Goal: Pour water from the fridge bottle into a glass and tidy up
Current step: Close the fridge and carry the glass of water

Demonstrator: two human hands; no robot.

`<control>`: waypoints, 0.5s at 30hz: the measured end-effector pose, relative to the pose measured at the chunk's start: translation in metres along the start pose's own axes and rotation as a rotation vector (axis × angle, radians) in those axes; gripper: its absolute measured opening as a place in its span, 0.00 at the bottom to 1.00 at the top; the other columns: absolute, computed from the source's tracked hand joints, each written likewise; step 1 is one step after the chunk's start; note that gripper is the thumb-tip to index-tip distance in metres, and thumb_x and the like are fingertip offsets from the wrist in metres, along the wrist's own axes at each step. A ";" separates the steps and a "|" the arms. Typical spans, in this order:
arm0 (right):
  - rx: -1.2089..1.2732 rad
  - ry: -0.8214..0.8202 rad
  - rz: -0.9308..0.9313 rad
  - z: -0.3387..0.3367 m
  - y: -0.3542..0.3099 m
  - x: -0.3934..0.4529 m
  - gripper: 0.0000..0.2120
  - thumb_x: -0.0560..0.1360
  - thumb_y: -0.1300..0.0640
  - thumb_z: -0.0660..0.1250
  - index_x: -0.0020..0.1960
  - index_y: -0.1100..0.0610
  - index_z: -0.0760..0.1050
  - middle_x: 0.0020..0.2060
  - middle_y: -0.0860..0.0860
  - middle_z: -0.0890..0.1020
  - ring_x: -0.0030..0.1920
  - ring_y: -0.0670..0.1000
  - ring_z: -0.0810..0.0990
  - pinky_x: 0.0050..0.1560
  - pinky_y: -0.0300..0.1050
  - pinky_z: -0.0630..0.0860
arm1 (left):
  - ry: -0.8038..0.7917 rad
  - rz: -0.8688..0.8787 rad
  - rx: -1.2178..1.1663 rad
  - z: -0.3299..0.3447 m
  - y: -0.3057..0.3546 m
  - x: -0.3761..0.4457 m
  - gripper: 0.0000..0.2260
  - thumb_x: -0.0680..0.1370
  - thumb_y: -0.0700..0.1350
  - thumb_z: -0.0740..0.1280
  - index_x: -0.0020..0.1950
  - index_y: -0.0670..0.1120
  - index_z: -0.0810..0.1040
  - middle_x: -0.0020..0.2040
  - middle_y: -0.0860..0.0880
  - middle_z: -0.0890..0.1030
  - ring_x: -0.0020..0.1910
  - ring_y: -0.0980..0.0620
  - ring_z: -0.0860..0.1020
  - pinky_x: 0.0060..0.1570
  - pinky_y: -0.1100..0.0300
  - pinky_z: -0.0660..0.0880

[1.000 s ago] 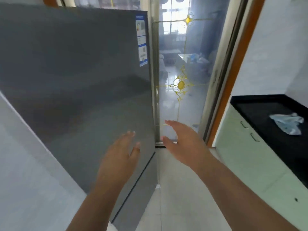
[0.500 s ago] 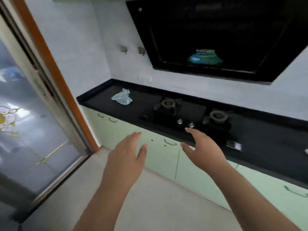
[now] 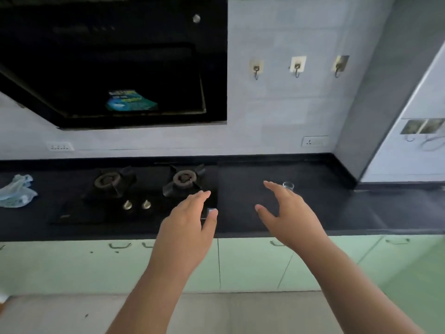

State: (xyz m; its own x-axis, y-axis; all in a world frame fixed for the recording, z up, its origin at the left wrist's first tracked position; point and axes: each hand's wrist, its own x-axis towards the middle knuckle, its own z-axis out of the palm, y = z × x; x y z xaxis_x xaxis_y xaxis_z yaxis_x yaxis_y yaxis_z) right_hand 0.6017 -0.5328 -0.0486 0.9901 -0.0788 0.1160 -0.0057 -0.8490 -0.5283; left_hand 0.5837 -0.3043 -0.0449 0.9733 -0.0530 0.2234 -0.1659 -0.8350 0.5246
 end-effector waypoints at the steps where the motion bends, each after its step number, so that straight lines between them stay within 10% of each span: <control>1: -0.003 0.008 0.009 -0.008 0.018 0.006 0.30 0.80 0.41 0.64 0.80 0.42 0.61 0.75 0.41 0.71 0.73 0.48 0.71 0.63 0.47 0.76 | -0.002 0.012 -0.005 0.014 0.014 0.009 0.22 0.85 0.56 0.60 0.79 0.57 0.66 0.79 0.59 0.68 0.78 0.58 0.65 0.72 0.58 0.65; 15: 0.018 0.048 0.260 -0.047 0.196 0.093 0.30 0.81 0.41 0.65 0.80 0.41 0.60 0.77 0.38 0.67 0.76 0.46 0.67 0.66 0.48 0.74 | -0.192 0.132 -0.034 0.168 0.110 0.144 0.21 0.85 0.56 0.60 0.78 0.59 0.68 0.77 0.61 0.70 0.76 0.59 0.68 0.71 0.58 0.69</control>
State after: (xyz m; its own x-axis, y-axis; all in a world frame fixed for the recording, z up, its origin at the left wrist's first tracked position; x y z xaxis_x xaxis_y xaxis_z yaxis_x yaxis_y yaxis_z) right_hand 0.6864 -0.7310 -0.1011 0.9481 -0.3177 0.0141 -0.2557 -0.7879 -0.5602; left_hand 0.7324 -0.4958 -0.0926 0.9546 -0.2662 0.1335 -0.2958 -0.7951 0.5295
